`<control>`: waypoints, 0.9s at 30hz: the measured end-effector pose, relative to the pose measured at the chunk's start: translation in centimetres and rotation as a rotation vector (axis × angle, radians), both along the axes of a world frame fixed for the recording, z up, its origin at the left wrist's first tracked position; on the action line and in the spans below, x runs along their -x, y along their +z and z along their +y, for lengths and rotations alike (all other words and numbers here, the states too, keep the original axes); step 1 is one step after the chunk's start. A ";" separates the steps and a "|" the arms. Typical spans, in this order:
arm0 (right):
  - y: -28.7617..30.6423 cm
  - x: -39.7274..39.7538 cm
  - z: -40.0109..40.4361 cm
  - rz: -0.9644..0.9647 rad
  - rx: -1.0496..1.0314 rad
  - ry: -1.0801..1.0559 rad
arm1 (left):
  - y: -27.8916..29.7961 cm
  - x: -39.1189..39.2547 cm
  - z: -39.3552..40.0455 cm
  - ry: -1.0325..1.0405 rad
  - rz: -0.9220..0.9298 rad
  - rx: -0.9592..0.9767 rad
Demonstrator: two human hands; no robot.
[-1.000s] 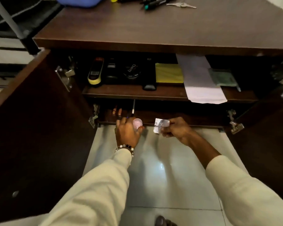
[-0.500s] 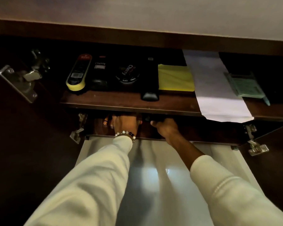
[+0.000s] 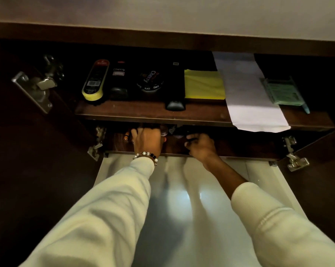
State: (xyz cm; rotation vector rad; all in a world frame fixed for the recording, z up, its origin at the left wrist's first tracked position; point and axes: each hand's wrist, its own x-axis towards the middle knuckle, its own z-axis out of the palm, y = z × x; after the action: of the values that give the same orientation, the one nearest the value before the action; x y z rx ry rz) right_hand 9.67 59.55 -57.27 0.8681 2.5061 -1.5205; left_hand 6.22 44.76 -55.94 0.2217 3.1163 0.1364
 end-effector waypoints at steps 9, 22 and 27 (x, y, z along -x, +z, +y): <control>9.0 -6.6 -0.6 0.027 0.101 0.256 | 5.9 -5.6 -0.1 -0.030 -0.183 -0.626; 32.3 -9.4 3.8 0.451 0.107 0.325 | 25.5 -7.9 1.2 -0.357 0.215 -1.054; 33.4 -4.2 5.9 0.586 0.079 0.095 | 30.8 -2.6 2.4 -0.173 0.417 -0.987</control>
State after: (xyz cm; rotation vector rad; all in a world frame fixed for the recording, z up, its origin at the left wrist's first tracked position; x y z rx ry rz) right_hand 13.83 65.46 -23.88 0.3080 2.7708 -2.0611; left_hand 8.78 47.11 -25.10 0.5693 3.0479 1.8047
